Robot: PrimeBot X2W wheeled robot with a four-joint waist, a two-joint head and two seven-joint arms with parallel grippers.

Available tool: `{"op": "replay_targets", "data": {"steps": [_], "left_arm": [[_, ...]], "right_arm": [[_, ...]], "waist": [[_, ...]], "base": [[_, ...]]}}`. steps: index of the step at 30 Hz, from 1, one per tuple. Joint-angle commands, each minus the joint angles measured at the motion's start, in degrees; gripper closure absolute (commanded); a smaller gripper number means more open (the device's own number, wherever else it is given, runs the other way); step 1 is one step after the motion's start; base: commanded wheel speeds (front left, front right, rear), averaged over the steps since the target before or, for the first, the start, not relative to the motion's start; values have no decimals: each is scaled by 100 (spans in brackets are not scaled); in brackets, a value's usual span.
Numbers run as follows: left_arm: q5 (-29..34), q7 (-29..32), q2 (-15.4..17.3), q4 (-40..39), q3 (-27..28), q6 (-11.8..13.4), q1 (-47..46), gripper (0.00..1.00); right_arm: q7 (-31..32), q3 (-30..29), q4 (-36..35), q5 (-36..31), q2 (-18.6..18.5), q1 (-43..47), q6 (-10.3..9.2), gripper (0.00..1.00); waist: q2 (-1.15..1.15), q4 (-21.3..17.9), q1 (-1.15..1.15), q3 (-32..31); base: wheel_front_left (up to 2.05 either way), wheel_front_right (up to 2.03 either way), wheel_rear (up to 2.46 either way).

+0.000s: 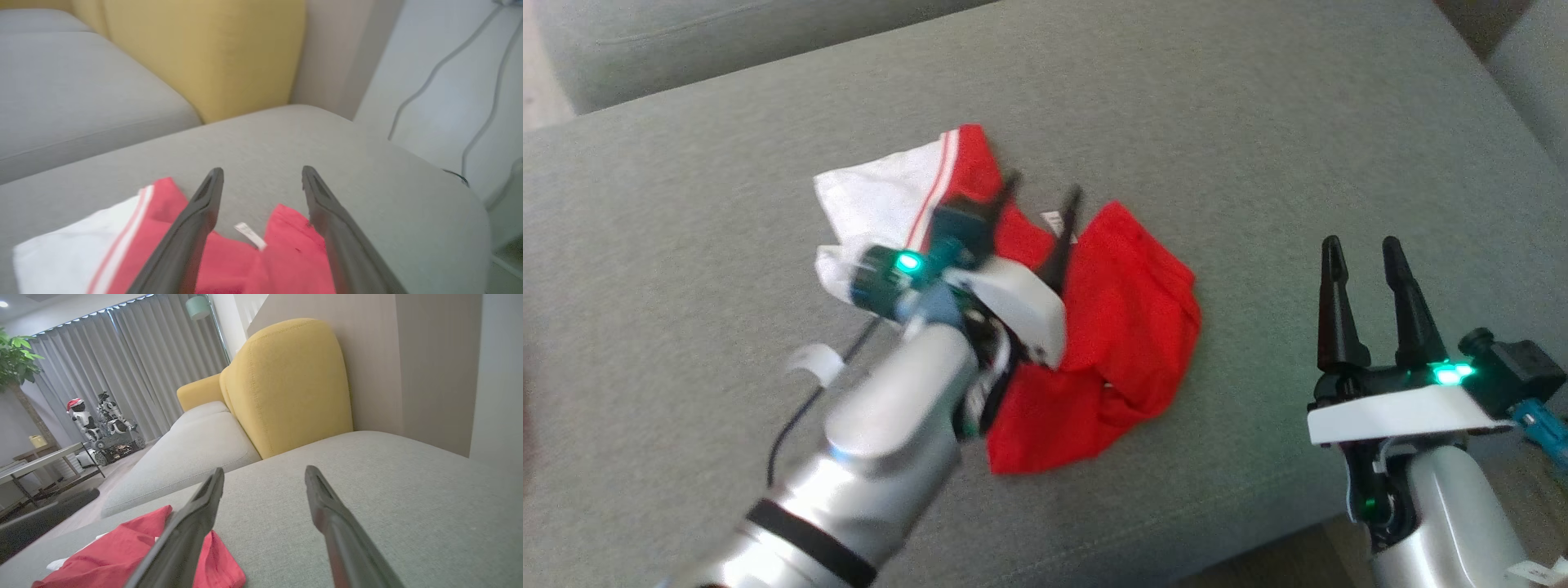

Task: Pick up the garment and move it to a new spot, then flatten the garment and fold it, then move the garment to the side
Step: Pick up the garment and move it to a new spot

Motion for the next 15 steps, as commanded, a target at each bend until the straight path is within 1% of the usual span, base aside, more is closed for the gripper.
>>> {"op": "replay_targets", "data": {"steps": [1, 2, 3, 4, 8, 10, 12, 15], "left_arm": [[-63, -189, 101, -47, 406, 84, -450, 0], [-84, -268, 148, -4, 525, 105, -493, 0], [-84, -268, 148, -4, 525, 105, -493, 0], [-99, -333, 221, 17, 645, 112, -519, 0], [-144, -448, 646, -50, 1123, 109, -385, 0], [-137, -461, 858, -180, 1322, 81, -194, 0], [-70, -465, 1042, -418, 1559, 106, 78, 0], [42, -467, 1212, -785, 1863, 126, 629, 0]], "right_arm": [[-62, 94, -224, -43, -27, -145, 12, 0], [-62, 81, -221, -64, -27, -127, 12, 0], [-62, 81, -221, -64, -27, -127, 12, 0], [-62, 64, -220, -87, -27, -104, 12, 0], [-62, 30, -198, -211, -27, -9, 12, 0], [-62, 7, -184, -275, -27, 42, 12, 0], [-62, -21, -172, -319, -27, 90, 12, 0], [-62, -40, -149, -346, -27, 146, 12, 0]], "waist": [[0, 212, 0, -76], [0, 295, 0, -107], [0, 295, 0, -107], [0, 392, 0, -142], [0, 766, 0, -274], [0, 949, 0, -333], [0, 1112, 0, -387], [0, 1299, 0, -449]], "base": [[0, 0, 0], [0, 0, 0], [0, 0, 0], [0, 0, 0], [0, 0, 0], [0, 0, 0], [0, 0, 0], [0, 0, 0]]}}
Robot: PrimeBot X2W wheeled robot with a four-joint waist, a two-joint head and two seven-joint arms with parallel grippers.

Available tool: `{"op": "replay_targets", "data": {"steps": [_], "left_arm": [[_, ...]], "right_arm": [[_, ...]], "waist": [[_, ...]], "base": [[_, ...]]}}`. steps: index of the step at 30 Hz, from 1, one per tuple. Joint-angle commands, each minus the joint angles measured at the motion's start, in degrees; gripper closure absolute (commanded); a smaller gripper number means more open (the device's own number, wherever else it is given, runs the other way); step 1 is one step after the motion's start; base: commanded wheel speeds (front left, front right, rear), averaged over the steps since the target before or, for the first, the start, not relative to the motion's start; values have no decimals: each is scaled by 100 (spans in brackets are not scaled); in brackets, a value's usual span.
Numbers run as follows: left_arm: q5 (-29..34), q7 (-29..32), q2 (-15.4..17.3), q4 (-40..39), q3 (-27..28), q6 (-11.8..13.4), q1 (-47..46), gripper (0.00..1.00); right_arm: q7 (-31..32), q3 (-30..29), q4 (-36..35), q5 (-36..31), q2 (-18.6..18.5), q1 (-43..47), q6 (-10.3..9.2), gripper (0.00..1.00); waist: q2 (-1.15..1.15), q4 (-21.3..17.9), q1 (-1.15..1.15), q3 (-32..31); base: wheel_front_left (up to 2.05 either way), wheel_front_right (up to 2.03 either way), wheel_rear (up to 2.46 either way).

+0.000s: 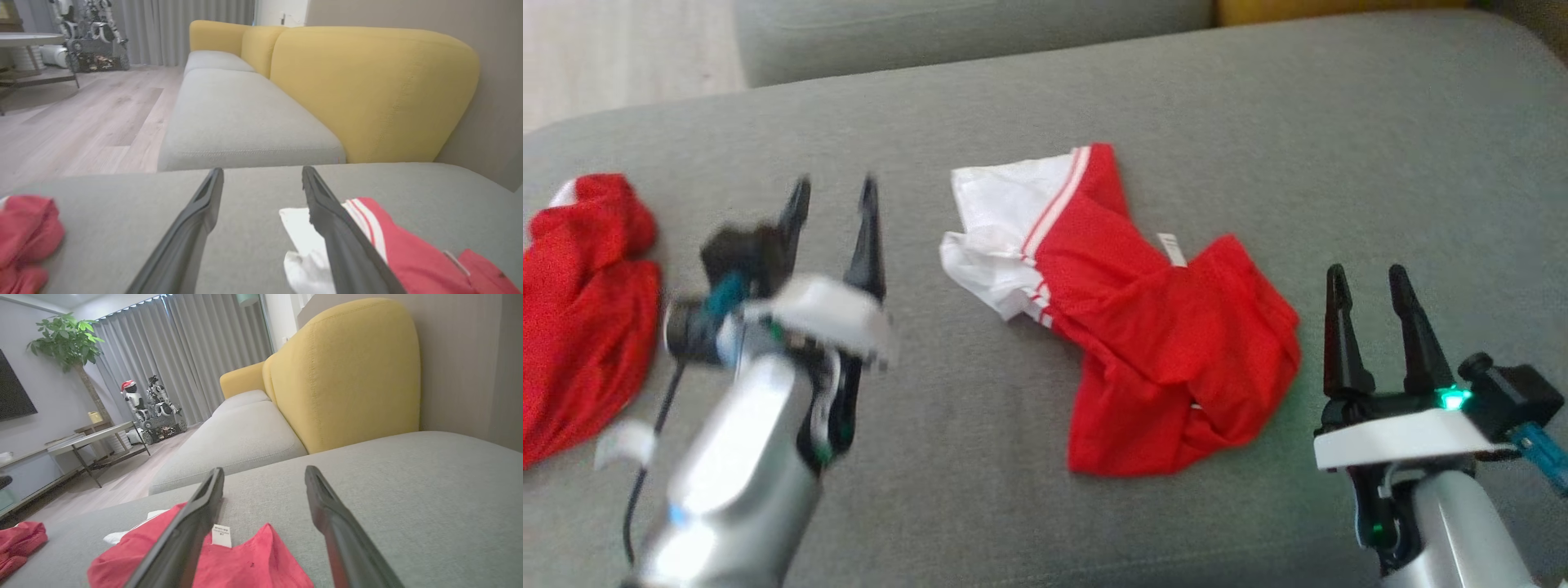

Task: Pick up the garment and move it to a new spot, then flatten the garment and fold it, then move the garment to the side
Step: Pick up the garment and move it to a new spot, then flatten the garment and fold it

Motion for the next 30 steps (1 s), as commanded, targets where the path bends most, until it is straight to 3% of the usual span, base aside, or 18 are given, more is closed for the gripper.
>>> {"op": "replay_targets", "data": {"steps": [1, 9, 18, 26, 30], "left_arm": [[49, -50, 152, -250, 265, 44, -42, 0], [432, -51, -114, -991, 953, -72, 1140, 0], [1010, -52, -613, -1180, 1546, -440, 2125, 0], [1272, -52, -837, -1127, 1903, -721, 2267, 0], [1371, -52, -905, -1083, 1973, -832, 2200, 0]], "right_arm": [[-62, 118, -163, -35, -29, -93, 12, 0], [-62, 166, -106, -83, -29, 62, 12, 0], [-62, 147, -44, -141, -29, 209, 12, 0], [-62, 219, -23, -258, -29, 167, 12, 0], [25, 596, -26, -373, -29, -57, 12, 0]], "waist": [[0, 174, 0, -101], [0, 447, 0, -252], [0, 610, 0, -408], [0, 697, 0, -383], [0, 766, 0, -319]], "base": [[0, 0, 0], [0, 0, 0], [0, 0, 0], [0, 0, 0], [0, 0, 0]]}}
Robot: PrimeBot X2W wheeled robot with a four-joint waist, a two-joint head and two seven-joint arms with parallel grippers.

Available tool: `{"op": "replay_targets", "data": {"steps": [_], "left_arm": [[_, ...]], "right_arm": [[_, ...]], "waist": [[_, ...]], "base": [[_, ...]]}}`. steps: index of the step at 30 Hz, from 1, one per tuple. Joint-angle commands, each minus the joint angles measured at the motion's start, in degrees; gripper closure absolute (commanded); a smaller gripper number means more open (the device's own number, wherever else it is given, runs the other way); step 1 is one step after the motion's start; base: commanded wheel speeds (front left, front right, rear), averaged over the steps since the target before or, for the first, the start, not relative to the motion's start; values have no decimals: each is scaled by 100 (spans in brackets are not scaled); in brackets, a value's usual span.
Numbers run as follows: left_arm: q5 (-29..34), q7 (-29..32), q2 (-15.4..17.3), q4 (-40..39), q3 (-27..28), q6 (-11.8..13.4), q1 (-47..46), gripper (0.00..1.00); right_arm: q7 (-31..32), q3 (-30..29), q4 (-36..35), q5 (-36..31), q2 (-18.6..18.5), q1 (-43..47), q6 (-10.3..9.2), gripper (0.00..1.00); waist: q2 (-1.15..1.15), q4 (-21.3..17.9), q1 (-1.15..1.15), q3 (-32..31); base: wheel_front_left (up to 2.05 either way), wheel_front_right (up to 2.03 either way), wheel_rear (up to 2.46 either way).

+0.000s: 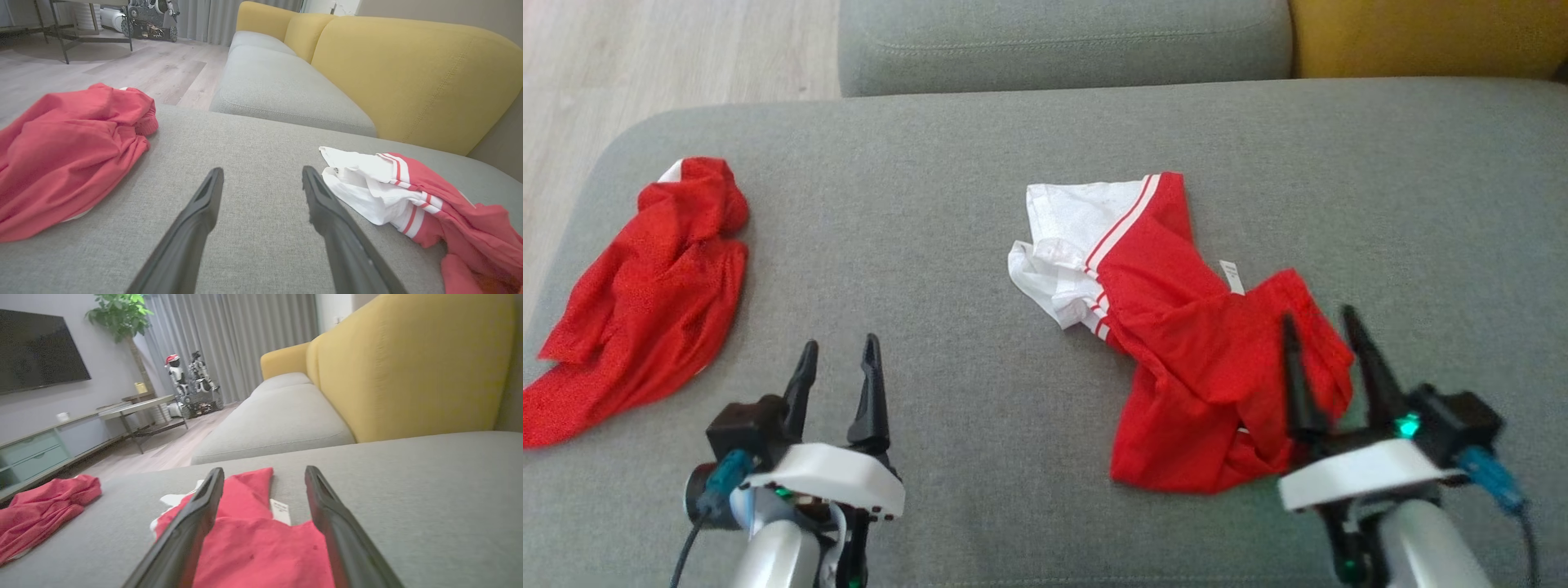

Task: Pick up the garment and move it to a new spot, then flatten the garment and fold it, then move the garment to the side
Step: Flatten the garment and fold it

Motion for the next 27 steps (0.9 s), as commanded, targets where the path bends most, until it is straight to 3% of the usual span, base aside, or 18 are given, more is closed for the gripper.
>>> {"op": "replay_targets", "data": {"steps": [1, 8, 15, 27], "left_arm": [[64, -52, -6, -132, 250, -51, -311, 0], [97, -52, -59, -8, 192, -179, -405, 0], [-72, -52, -72, 78, -49, -198, -585, 0], [-272, -52, -73, 119, -323, -90, -755, 0]], "right_arm": [[88, 398, -188, -59, -27, -469, 12, 0], [831, 1296, 85, -386, -27, -1346, 12, 0], [1609, 1918, 1206, -546, -173, -2598, 12, 0], [1700, 2494, 2851, -617, -420, -3635, 12, 0]], "waist": [[0, 53, 0, 51], [0, 263, 0, 255], [0, 644, 0, 550], [0, 985, 0, 846]], "base": [[0, 0, 0], [0, 0, 0], [0, 0, 0], [0, 0, 0]]}}
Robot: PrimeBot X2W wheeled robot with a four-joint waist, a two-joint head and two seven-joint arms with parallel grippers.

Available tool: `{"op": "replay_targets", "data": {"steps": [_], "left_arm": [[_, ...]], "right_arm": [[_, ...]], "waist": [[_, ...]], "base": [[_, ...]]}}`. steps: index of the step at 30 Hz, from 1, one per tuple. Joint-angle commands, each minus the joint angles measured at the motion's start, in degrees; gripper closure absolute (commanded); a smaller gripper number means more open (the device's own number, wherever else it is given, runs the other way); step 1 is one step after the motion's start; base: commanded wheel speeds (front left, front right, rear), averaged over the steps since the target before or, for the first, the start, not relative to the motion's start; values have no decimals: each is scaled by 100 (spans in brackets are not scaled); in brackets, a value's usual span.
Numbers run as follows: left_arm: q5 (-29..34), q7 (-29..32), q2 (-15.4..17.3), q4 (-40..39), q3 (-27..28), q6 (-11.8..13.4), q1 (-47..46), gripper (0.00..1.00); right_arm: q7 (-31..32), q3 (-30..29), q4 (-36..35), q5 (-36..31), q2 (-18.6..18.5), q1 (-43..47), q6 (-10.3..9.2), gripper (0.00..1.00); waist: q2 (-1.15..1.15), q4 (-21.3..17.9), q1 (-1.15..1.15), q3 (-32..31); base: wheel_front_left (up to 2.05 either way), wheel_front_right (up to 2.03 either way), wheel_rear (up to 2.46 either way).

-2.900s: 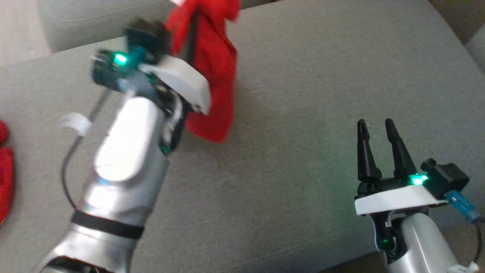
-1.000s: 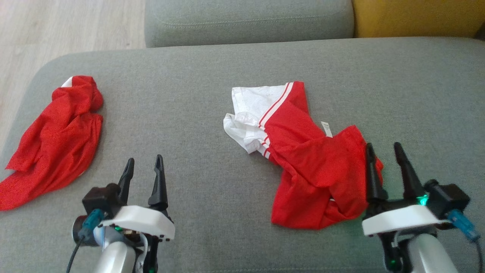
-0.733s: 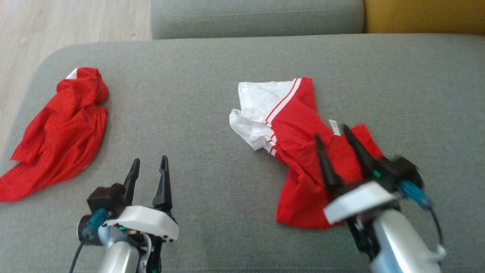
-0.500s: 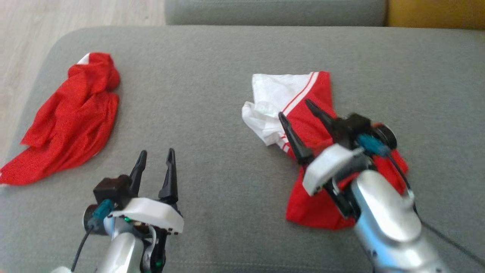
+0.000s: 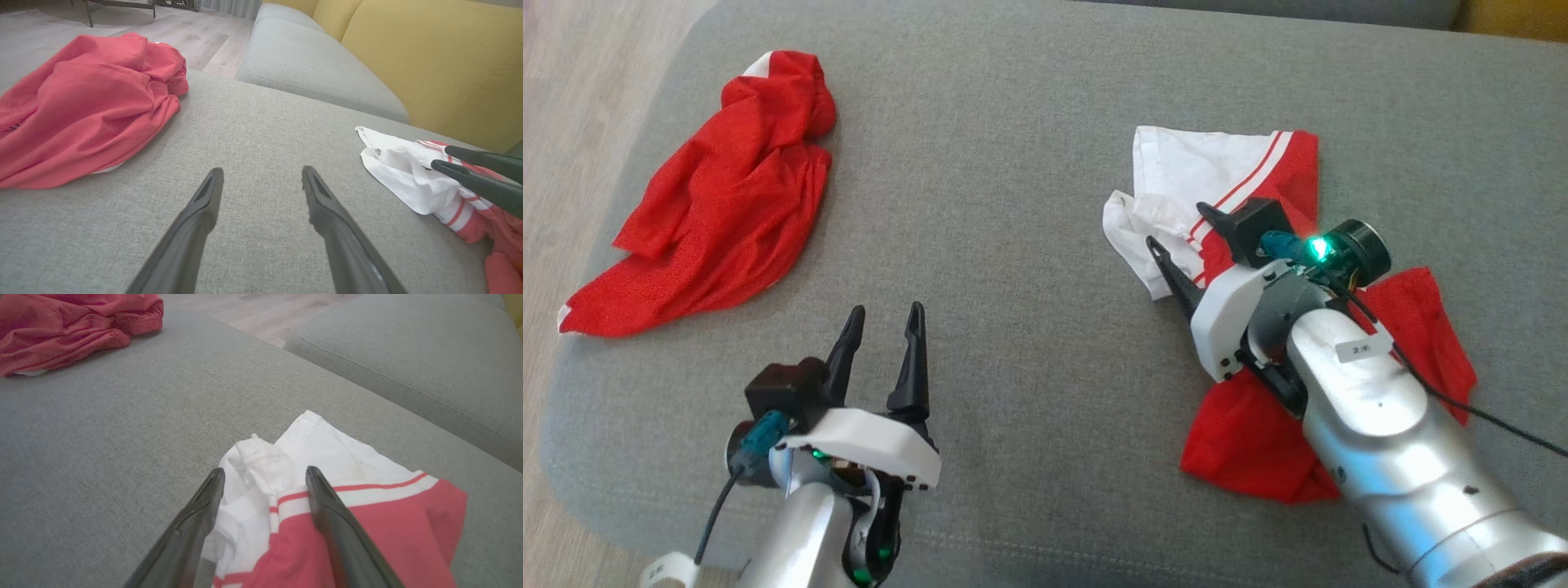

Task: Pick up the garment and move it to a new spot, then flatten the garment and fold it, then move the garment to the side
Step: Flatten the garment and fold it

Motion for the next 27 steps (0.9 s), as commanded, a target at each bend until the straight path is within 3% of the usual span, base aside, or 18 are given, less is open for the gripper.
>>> {"op": "replay_targets", "data": {"steps": [1, 11, 13, 21, 27], "left_arm": [[-25, -52, 24, -148, 122, 29, -238, 0], [-103, -52, 24, -146, -51, 57, -361, 0], [-123, -52, 24, -144, -74, 68, -376, 0], [-151, -52, 24, -74, -94, 97, -346, 0], [-147, -52, 24, -54, -47, 117, -277, 0]], "right_arm": [[-88, 102, -69, 10, -10, -238, 12, 0], [-355, 432, 721, 44, -31, -717, 12, 0], [-382, 462, 862, 66, -29, -807, 12, 100], [-698, 463, 1081, 317, 69, -1003, 12, 100], [-1080, 929, 514, 989, 284, -1154, 12, 100]], "waist": [[0, 21, 0, 26], [0, 129, 0, 177], [0, 140, 0, 199], [0, 124, 0, 66], [0, 30, 0, -136]], "base": [[0, 0, 0], [0, 0, 0], [0, 0, 0], [0, 0, 0], [0, 0, 0]]}}
